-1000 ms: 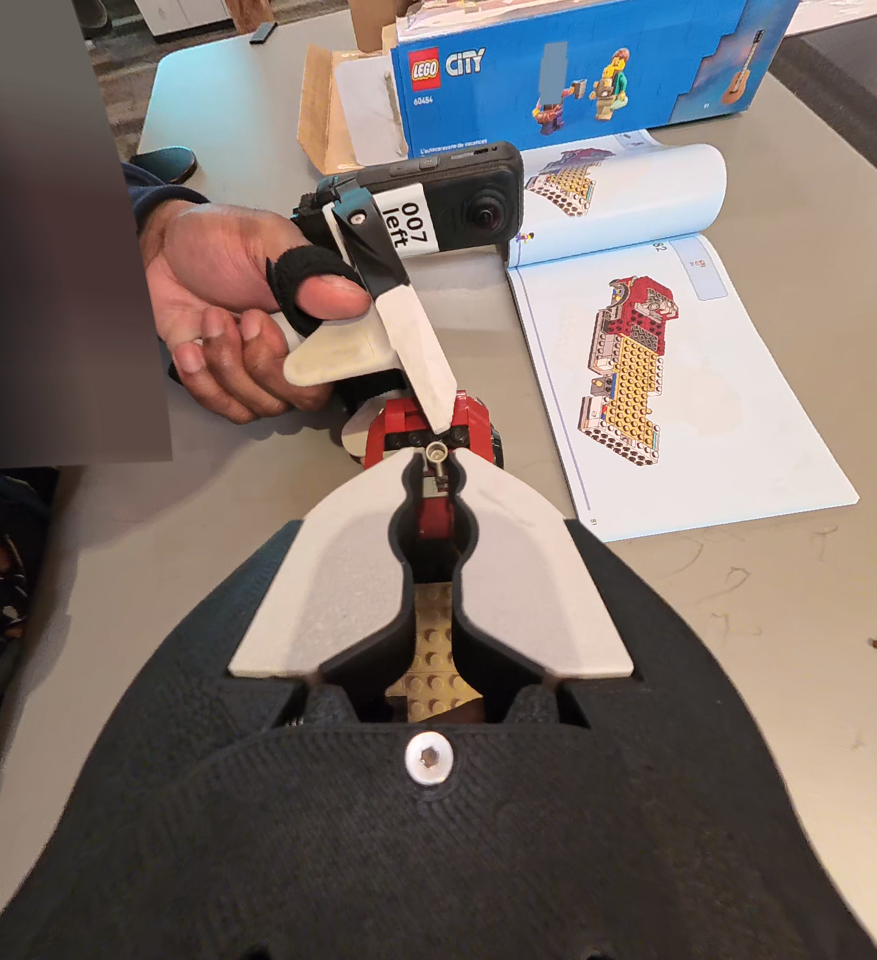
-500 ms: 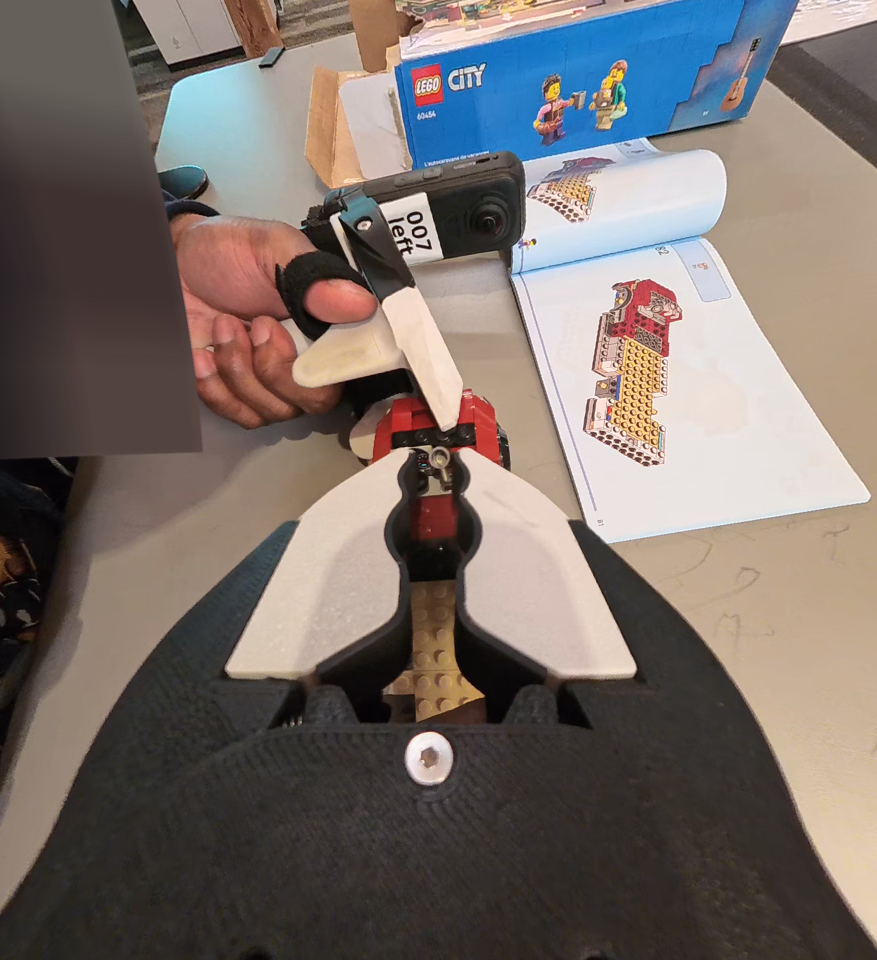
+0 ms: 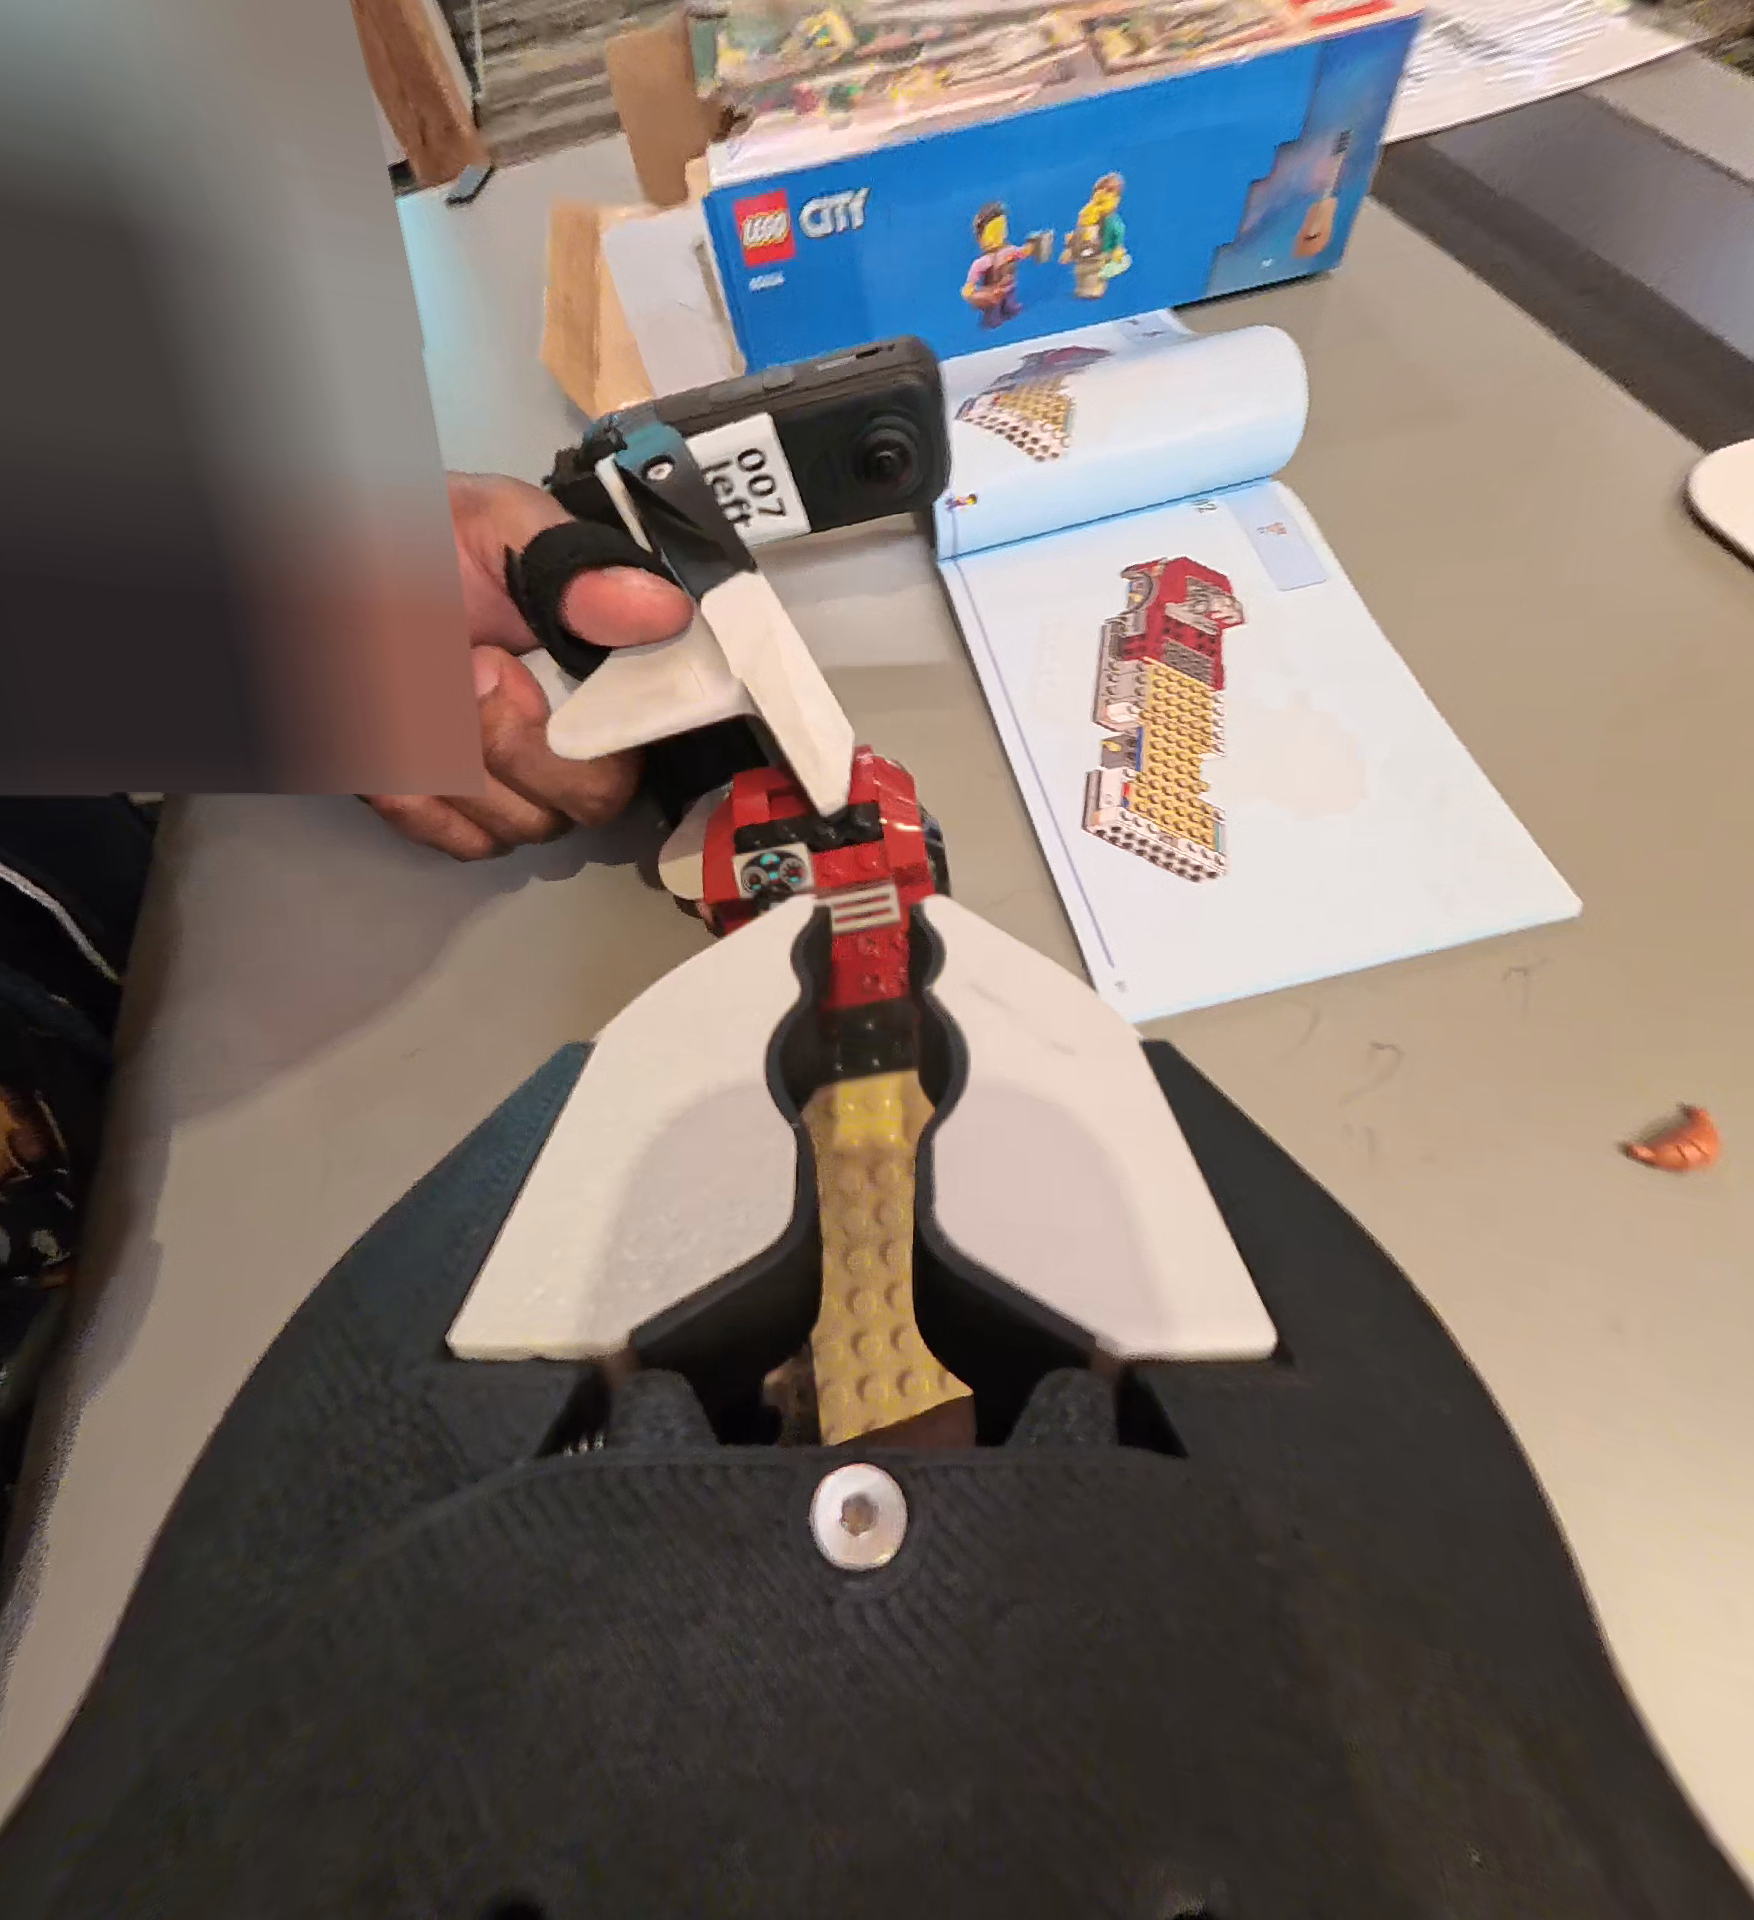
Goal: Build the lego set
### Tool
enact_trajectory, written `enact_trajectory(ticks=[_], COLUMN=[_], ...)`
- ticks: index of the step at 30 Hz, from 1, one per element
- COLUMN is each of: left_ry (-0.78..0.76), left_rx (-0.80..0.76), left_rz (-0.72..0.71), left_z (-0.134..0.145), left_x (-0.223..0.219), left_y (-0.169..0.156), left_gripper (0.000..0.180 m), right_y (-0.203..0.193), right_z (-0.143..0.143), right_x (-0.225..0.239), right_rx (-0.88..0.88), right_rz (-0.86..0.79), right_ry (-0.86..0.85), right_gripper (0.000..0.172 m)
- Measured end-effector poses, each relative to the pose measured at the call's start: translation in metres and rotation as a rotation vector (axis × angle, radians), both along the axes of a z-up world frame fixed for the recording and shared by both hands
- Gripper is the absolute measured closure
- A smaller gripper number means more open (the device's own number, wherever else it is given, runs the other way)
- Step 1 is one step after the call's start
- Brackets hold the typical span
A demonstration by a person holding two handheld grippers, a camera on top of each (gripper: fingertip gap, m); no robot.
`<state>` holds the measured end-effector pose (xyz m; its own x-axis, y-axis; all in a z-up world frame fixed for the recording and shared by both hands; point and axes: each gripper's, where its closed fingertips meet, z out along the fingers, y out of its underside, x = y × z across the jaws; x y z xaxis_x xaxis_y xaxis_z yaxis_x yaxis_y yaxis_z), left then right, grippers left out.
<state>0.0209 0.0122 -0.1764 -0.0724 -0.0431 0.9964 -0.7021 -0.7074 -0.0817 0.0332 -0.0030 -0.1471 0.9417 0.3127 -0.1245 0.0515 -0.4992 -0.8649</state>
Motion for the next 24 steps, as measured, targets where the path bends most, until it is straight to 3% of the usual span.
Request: enact_trajectory(ticks=[7, 11, 17, 24], left_ry=[0.001, 0.001, -0.003, -0.006], left_rx=[0.002, 0.002, 0.006, 0.012], left_rz=[0.008, 0.008, -0.008, -0.019], left_z=[0.0, 0.0, 0.0, 0.001], left_x=[0.001, 0.001, 0.001, 0.001], left_y=[0.002, 0.002, -0.001, -0.003], left_gripper=[0.137, 0.137, 0.137, 0.137], right_y=[-0.043, -0.077, -0.097, -0.049], right_z=[0.019, -0.001, -0.036, -0.039], right_x=[0.038, 0.037, 0.025, 0.002], right_rx=[0.082, 0.063, -0.015, -0.138], right_rz=[-0.287, -0.356, -0.309, -0.04], right_ry=[-0.034, -0.05, -0.161, -0.4], right_gripper=[0.155, 0.152, 0.126, 0.097])
